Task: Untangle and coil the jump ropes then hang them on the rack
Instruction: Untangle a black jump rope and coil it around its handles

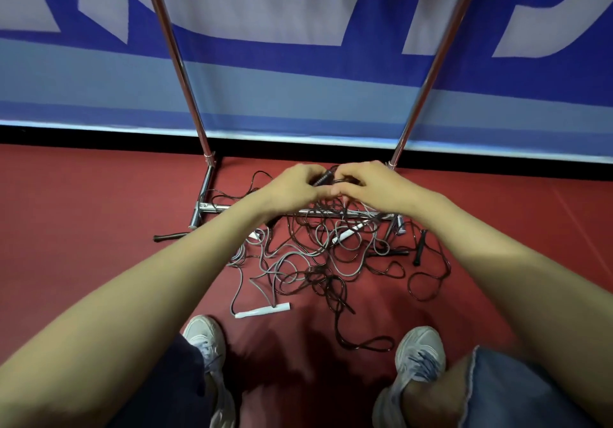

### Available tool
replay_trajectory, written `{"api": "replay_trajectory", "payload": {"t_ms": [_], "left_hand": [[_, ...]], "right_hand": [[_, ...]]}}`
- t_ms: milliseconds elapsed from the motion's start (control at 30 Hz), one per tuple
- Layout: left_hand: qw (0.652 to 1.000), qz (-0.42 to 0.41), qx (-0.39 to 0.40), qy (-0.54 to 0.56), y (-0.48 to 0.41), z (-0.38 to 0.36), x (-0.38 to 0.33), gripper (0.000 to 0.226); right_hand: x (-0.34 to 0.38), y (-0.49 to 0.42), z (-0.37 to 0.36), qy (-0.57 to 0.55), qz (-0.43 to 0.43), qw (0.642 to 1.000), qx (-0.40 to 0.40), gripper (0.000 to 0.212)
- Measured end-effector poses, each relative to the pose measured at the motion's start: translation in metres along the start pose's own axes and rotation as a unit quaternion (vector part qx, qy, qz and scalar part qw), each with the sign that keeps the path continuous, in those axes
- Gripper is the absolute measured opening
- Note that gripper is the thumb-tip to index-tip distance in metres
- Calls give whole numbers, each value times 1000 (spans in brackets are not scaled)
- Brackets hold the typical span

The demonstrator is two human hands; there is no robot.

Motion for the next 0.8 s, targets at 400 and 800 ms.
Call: {"api": "replay_trajectory", "payload": {"t_ms": [400,800], "left_hand": [[975,179,-129,4,7,-10,105,23],[968,239,-13,-79,-57,-131,237,22]], "right_hand": [[-145,13,-72,57,-250,955,152,36],[-245,-74,-199,103,-222,959,142,31]]}}
Point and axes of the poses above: each hand's wrist, its own y-axis away from the middle knuckle, its own z-axis out of the back of the hand, x = y × z, the point moved 5 cm from there along -y, towards the middle knuckle, and after that the axes turned 9 degrees about -z, right-handed, at the moved point
